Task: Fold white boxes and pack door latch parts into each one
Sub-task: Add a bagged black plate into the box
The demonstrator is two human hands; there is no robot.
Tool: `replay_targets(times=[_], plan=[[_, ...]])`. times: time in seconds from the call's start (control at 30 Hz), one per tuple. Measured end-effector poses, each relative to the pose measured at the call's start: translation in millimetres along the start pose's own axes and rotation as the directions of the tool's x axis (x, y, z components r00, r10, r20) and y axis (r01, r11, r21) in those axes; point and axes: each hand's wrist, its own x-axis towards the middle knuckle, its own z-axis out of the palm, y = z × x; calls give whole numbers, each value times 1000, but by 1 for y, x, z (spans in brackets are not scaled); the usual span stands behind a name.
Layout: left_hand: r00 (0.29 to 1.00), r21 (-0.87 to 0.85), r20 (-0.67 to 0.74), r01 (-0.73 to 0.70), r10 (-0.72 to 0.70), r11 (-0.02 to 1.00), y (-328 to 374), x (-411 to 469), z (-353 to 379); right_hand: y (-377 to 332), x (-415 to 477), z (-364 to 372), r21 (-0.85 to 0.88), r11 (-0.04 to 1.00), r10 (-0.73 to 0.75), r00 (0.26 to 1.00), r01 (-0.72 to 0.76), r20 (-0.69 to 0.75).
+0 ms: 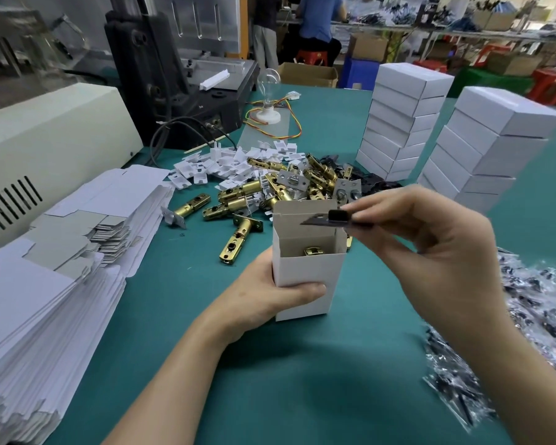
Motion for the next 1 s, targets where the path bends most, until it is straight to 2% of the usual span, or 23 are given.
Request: replay_targets(times=[0.07,0.17,0.23,0.33,0.43,0.57,0.87,1.0], plan=[[1000,-8,4,-5,5,1000,0,0,0,0,-3,-1,-160,974,-160,987,162,26],[1000,-10,11,-16,16,1000,0,1,0,1,-6,-1,-250,944,-211,977,215,43],[1000,-6,14,-23,23,1000,0,1,-1,1,-7,0,-242,956,-159,987,164,36],[999,9,13,-45,45,999,0,1,0,-4,-1,2,-182,983,3,1000,0,17],[998,21,11,-68,68,997,2,0,1,-5,7,4,-252,966,95,988,-61,124],[996,1,18,-83,83,997,3,0,0,-9,15,13,-322,939,218,934,-122,283],[993,1,47,-113,113,994,7,-2,1,-18,34,20,-333,897,410,829,-291,380],[992,3,50,-112,112,994,8,-3,2,-22,38,22,-333,895,418,823,-298,384]])
